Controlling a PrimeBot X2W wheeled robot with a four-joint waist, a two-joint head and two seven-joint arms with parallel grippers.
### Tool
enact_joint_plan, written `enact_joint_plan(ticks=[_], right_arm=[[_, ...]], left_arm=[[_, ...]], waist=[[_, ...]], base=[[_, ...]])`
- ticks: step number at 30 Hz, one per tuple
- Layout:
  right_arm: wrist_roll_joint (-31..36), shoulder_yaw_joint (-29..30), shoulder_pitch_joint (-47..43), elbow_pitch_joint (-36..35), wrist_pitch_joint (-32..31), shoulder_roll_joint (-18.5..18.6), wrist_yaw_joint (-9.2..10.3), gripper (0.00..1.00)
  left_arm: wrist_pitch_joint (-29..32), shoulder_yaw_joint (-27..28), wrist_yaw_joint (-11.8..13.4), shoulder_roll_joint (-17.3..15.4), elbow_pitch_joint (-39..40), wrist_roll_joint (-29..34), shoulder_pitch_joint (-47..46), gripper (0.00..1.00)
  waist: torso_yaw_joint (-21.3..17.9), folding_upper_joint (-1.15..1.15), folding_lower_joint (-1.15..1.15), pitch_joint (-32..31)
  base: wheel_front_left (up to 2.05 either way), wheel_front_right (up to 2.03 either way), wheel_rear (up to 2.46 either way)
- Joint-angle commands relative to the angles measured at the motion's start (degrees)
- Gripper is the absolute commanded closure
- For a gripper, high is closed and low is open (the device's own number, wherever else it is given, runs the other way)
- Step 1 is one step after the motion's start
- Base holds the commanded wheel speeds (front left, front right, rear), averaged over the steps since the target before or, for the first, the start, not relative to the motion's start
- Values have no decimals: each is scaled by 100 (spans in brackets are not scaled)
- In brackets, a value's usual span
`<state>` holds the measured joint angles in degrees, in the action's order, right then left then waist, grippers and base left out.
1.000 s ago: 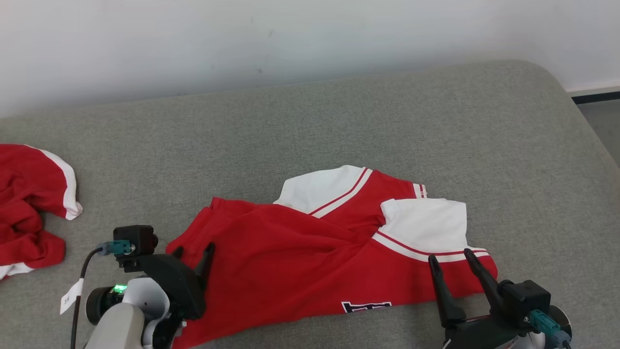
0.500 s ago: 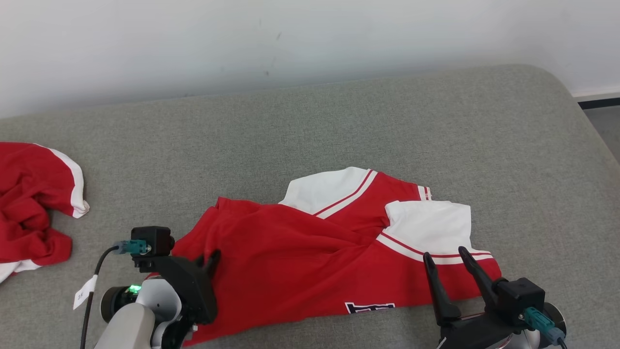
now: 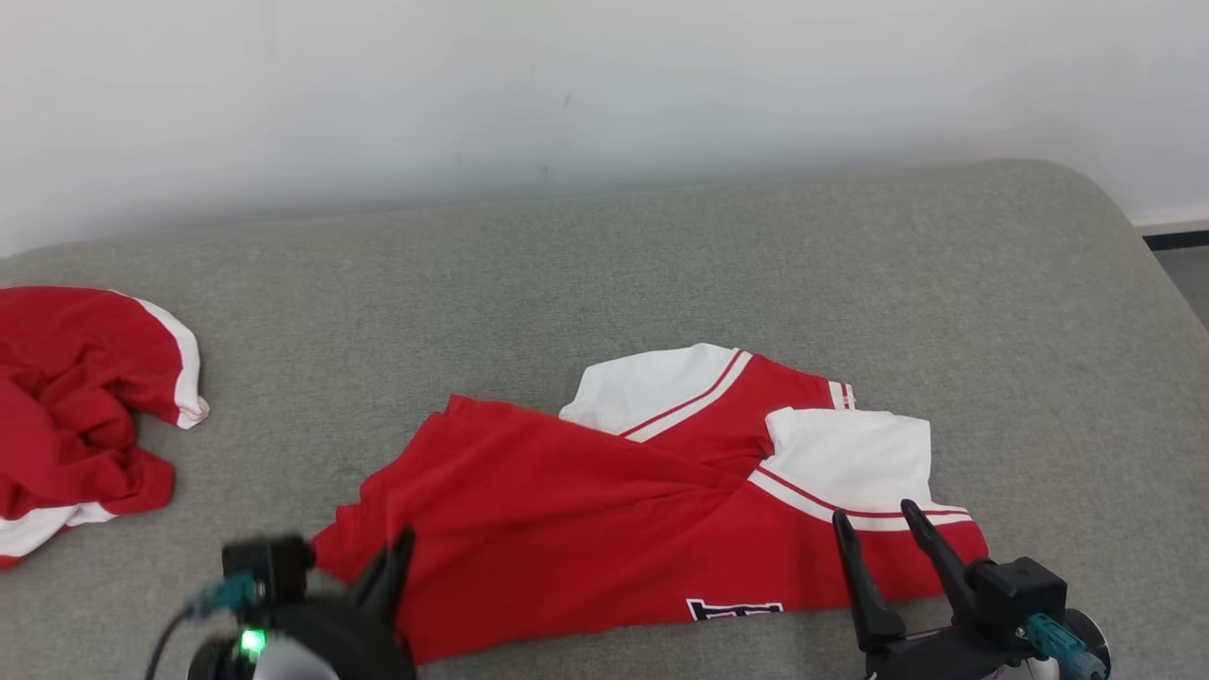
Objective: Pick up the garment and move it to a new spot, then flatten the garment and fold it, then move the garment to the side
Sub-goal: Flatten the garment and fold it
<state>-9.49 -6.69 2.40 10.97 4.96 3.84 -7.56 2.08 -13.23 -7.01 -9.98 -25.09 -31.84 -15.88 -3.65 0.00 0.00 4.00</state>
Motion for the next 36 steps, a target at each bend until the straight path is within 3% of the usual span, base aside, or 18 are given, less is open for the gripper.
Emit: enact_joint_plan(ticks=[1,7,12,13,15,16,23,28,31,36], right_arm=[[4,26,-53,-16,-14,-3,15,0],[8,109,-195,-72,-47,24,15,0],[-29,37,-208,-86,-75,17,15,0],[-40,20,-200,-77,-73,15,15,0],[-51,-9,-188,-59,-76,12,15,0],[-53,-20,-186,-51,-79,11,15,0],[-62,11,-239,-66,-62,8,15,0],[-64,34,-209,-81,-45,-7,15,0],[-62,7,-147,-83,-45,-14,15,0],[-71,-126,11,-89,-40,-34,15,0]], left_arm=[[33,12,59,-65,185,-29,312,100],[393,-24,365,-161,1330,-150,1543,100],[625,-54,641,-207,1693,-97,2086,100],[687,-78,687,-214,1707,-79,2139,91],[795,-107,791,-225,1705,-57,2225,57],[823,-118,823,-232,1714,-57,2249,0],[934,20,998,-339,2063,-36,1880,0],[1486,0,1046,-532,2282,28,1087,0],[1703,-52,1010,-536,2175,32,665,0],[2171,-248,975,-469,1312,105,-287,0]], waist=[[67,0,0,-53],[263,0,0,-141],[352,0,0,-224],[359,0,0,-238],[365,0,0,-268],[365,0,0,-279],[332,0,0,-318],[328,0,0,-235],[303,0,0,-171],[96,0,0,64]], base=[[0,0,0],[0,0,0],[0,0,0],[0,0,0],[0,0,0],[0,0,0],[0,0,0],[0,0,0],[0,0,0],[0,0,0]])
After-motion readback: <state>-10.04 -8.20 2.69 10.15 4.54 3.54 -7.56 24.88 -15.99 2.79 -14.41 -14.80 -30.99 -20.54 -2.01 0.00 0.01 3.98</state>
